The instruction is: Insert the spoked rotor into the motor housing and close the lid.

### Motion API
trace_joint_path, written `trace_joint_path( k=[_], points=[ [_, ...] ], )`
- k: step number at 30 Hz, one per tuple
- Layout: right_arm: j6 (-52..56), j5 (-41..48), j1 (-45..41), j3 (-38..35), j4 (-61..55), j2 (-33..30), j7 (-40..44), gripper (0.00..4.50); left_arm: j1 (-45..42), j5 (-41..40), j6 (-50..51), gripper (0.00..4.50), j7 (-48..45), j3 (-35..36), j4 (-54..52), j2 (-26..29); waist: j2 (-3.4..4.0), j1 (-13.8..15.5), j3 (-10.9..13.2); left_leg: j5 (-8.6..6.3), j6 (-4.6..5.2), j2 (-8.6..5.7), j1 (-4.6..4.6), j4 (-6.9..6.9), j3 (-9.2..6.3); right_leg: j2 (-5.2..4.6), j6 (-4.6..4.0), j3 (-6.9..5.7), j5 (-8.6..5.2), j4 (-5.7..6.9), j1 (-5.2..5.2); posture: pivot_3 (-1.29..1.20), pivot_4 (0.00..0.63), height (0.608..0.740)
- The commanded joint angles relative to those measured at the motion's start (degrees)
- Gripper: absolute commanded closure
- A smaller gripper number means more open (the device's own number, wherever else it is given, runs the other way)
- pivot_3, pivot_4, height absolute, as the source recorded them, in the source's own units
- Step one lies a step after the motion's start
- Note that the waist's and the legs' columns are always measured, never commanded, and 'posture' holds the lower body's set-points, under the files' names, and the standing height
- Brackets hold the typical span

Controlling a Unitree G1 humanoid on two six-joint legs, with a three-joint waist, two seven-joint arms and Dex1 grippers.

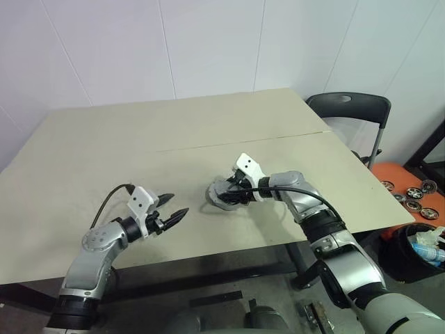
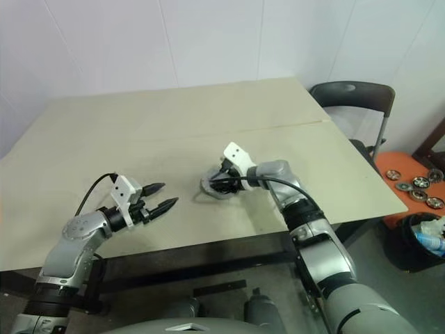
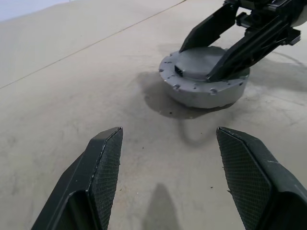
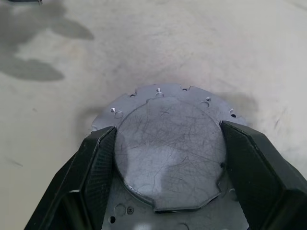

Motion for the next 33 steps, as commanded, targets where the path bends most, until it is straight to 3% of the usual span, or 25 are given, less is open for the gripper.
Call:
trace_joint_path(
  k=[1,15,33],
  points=[
    [-0.52,1.70,-1.16,-2.07,-2.05,-0.50,-0.38,1.46,-0.66,-0.76,-1.38,1.17,-0.20,1.67,-0.51,0.47,0.03,-0.14,0.03,0.00,0.00,0.00,0.00,0.00,0.00,0.01,0.00,0.00,0.00,0.01,0.00,0.00,0.000,0.740],
    [-9.67,0.03,0.89,-1.61,-1.02,-2.59,-2.74,1.46,-1.18,-0.39,-1.76,1.17,-0.45,1.19,0.51,0.33,0.04,-0.28,0.04,0.00,0.00,0.02,0.03,0.04,0.01,0.04,0.00,0.00,0.00,0.04,0.01,0.00,0.000,0.740],
    [-9.69,-0.65,1.57,-0.15,-0.32,-1.44,-1.83,1.46,-0.72,-0.01,-1.48,1.17,-0.25,0.68,0.17,0.27,0.03,-0.43,0.04,0.01,0.00,0.04,0.09,0.07,0.02,0.08,-0.12,0.01,-0.08,0.12,0.02,0.00,0.000,0.740]
  ],
)
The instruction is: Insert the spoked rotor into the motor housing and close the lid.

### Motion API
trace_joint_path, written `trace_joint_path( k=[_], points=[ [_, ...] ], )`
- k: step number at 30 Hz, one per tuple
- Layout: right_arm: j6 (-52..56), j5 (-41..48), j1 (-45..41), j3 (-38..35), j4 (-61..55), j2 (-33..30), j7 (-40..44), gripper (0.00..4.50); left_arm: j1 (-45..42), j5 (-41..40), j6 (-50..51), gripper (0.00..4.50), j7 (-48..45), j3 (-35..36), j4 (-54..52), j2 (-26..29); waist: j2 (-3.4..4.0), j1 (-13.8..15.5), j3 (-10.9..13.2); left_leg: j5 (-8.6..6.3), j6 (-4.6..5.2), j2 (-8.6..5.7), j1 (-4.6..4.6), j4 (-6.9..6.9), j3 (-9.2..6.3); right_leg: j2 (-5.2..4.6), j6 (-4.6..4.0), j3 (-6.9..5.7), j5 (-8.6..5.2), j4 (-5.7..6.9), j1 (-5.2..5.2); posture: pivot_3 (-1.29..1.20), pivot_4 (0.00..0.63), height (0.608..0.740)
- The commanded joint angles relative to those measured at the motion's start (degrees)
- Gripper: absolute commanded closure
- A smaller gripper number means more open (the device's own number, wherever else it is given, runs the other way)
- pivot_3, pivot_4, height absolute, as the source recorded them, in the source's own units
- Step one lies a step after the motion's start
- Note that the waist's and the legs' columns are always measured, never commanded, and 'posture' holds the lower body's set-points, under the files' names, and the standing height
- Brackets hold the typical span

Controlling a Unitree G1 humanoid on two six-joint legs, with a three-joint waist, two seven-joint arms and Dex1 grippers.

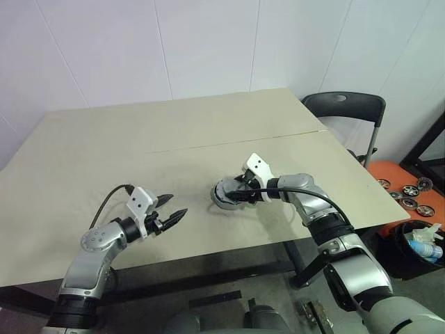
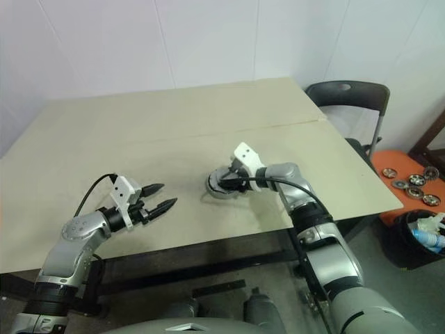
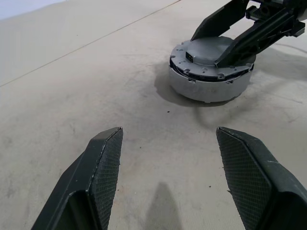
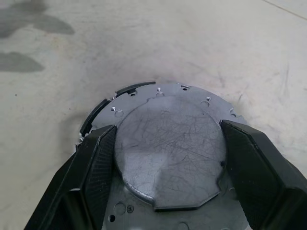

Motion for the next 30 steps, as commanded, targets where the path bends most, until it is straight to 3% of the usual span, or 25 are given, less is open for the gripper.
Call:
trace_joint_path(
  k=[1,20,30],
  points=[
    [-2.09,0.13,-0.32,0.10,-1.56,0.74,-0.08,1.46,-0.50,-0.19,-0.81,1.17,0.08,0.77,-0.92,0.28,0.00,0.01,0.00,0.00,0.00,0.00,-0.01,-0.01,0.00,0.00,0.01,0.00,0.02,0.00,-0.01,0.00,0.000,0.740],
    [-0.39,0.41,2.62,2.50,-3.54,1.93,3.75,1.46,-0.22,-0.47,-0.16,1.17,0.14,0.87,-1.75,0.47,-0.01,0.03,-0.01,0.00,0.00,0.02,0.01,-0.03,0.00,0.01,0.04,0.00,0.03,0.00,0.00,0.00,0.000,0.740],
    [-2.70,-1.17,1.26,1.42,-1.43,2.52,-0.65,1.46,-0.38,-0.50,0.36,1.17,0.17,0.86,-2.17,0.67,-0.01,-0.06,-0.01,0.00,0.00,0.01,0.03,-0.03,0.00,0.01,0.03,0.00,0.02,-0.01,0.01,0.00,0.000,0.740]
  ],
)
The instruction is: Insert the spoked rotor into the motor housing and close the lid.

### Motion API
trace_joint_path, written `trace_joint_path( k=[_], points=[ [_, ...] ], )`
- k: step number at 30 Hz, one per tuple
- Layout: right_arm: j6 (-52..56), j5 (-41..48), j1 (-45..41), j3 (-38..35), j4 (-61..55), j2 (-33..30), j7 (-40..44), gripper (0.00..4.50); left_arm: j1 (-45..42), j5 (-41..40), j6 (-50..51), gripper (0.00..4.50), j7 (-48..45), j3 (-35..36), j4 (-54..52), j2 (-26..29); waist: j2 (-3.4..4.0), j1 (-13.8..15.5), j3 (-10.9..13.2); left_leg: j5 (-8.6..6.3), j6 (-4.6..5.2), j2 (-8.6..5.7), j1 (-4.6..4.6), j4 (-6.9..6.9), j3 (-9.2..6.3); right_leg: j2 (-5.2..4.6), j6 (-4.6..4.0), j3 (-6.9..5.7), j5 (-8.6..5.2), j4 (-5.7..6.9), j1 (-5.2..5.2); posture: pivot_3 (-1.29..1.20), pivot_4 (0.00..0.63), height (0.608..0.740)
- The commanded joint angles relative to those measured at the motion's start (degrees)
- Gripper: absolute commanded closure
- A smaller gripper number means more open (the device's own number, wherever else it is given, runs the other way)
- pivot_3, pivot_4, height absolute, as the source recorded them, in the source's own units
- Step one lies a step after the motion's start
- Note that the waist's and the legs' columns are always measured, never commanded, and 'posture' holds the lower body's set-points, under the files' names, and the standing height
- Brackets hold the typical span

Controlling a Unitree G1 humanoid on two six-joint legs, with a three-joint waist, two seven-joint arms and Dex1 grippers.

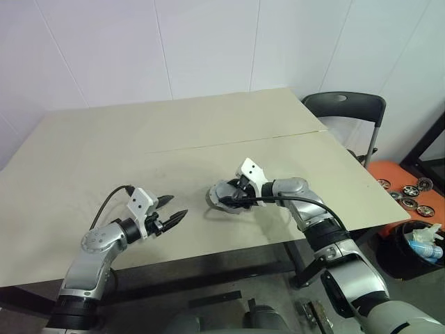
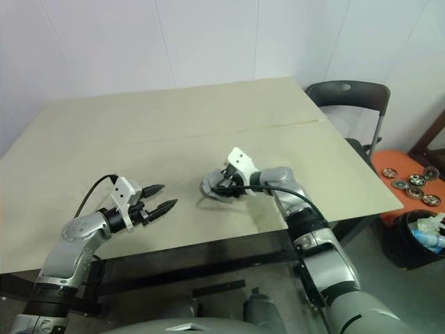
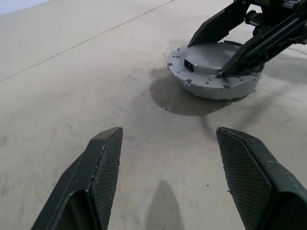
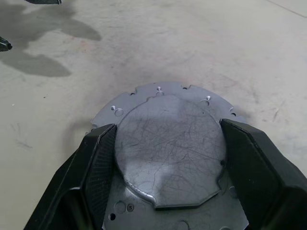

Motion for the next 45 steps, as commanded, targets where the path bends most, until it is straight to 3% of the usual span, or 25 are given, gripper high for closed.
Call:
trace_joint_path(
  k=[1,11,24,35,45],
  points=[
    [-1.68,-0.77,-1.25,0.06,1.36,0.53,-1.61,1.46,-0.70,-0.45,0.14,1.17,0.07,0.86,-1.82,0.67,0.00,-0.10,0.00,0.00,0.00,0.01,0.02,0.01,0.00,0.01,-0.03,0.00,-0.03,0.00,0.01,0.00,0.000,0.740],
    [1.31,-1.59,-2.61,1.53,-3.44,-4.27,2.35,1.46,-0.68,-0.20,0.08,1.17,0.17,0.62,-1.51,0.40,0.00,0.45,0.00,0.01,-0.01,-0.02,-0.03,0.08,-0.01,-0.03,0.01,0.00,-0.07,0.03,0.03,0.00,0.000,0.740],
    [4.33,-2.08,-4.25,-0.07,-7.93,-5.84,-0.66,1.46,-0.47,-0.07,-0.28,1.17,-0.18,0.51,-0.97,0.52,0.01,0.45,0.02,0.01,0.00,-0.03,-0.07,0.06,-0.01,-0.05,-0.03,-0.01,-0.04,-0.01,0.00,0.00,0.000,0.740],
    [7.97,3.43,-1.27,-1.00,-13.28,-6.77,3.64,1.46,-0.91,-0.74,-0.52,1.17,-1.04,0.49,-1.12,0.27,-0.02,0.34,0.05,0.00,0.00,-0.02,-0.10,0.02,-0.01,-0.05,0.00,-0.01,-0.02,-0.03,-0.04,0.00,0.000,0.740],
    [8.54,-0.02,-2.79,-0.42,-7.48,-7.49,-1.45,1.46,-0.78,-0.85,-0.28,1.17,-1.56,0.69,-1.58,0.48,-0.01,0.28,0.06,0.00,0.00,-0.02,-0.04,0.06,0.01,-0.04,-0.01,-0.01,-0.06,-0.01,0.01,0.00,0.000,0.740]
  ],
)
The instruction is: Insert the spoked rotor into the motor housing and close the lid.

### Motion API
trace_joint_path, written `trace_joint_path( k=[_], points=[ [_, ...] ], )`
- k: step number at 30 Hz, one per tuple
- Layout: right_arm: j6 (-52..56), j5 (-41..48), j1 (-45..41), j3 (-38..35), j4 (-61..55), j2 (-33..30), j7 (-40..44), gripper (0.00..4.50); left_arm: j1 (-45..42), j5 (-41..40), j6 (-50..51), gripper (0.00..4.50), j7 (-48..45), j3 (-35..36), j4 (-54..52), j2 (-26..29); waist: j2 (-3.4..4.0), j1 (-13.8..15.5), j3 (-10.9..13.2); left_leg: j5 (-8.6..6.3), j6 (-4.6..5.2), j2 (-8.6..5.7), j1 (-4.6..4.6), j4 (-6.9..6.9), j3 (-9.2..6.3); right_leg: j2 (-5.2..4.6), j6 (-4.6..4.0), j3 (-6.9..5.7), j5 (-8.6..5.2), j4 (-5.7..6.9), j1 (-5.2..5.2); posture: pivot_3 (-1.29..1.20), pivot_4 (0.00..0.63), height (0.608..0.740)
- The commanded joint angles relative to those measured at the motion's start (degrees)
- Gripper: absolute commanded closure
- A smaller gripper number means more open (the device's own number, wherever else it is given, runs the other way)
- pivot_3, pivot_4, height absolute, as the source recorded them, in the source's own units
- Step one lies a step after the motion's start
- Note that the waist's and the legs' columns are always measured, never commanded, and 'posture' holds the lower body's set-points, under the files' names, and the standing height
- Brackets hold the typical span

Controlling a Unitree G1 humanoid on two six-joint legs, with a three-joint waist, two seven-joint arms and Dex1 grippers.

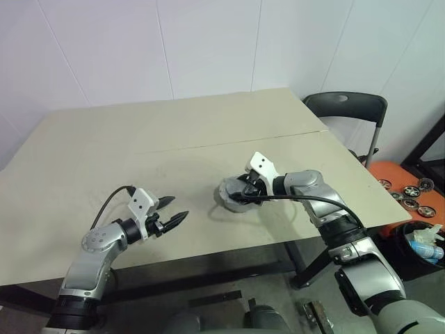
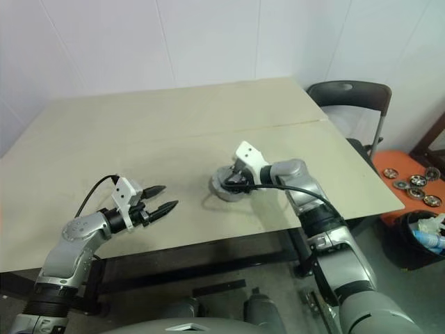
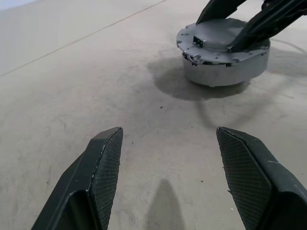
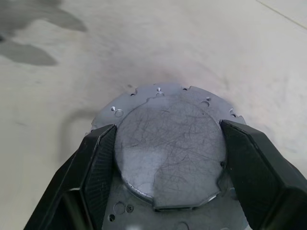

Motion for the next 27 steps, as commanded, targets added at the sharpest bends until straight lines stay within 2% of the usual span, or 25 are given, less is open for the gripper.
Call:
trace_joint_path(
  k=[1,14,19,27],
  points=[
    [0.27,-0.80,-2.28,-0.96,0.26,-1.06,-1.47,1.46,-0.77,-0.76,-0.79,1.17,-0.31,0.88,-1.47,0.41,0.00,0.00,0.00,0.00,0.00,0.00,0.01,0.02,0.00,0.01,0.01,0.00,-0.01,0.01,0.01,0.00,0.000,0.740],
    [1.91,0.63,-1.09,-0.75,-1.43,-2.35,0.90,1.46,-0.61,-0.52,-0.74,1.17,-0.13,0.62,-1.47,0.25,0.00,0.21,0.00,0.00,0.00,-0.01,-0.04,0.02,-0.01,-0.02,0.01,0.00,0.01,-0.01,0.00,0.00,0.000,0.740],
    [2.60,2.67,-0.71,-2.68,1.65,-2.36,1.35,1.46,-0.55,-0.46,-0.65,1.17,-0.04,0.69,-1.58,0.38,0.00,0.23,0.00,0.00,0.00,-0.01,-0.05,0.01,-0.01,-0.02,0.00,0.00,0.02,-0.01,-0.01,0.00,0.000,0.740],
    [1.10,1.55,0.84,-1.67,3.97,-3.77,1.07,1.46,-0.75,-0.36,-0.57,1.17,0.11,0.69,-1.68,0.44,-0.01,0.31,0.00,0.00,0.00,-0.02,-0.04,0.02,-0.01,-0.03,0.00,0.00,0.02,-0.02,0.02,0.00,0.000,0.740]
  ],
)
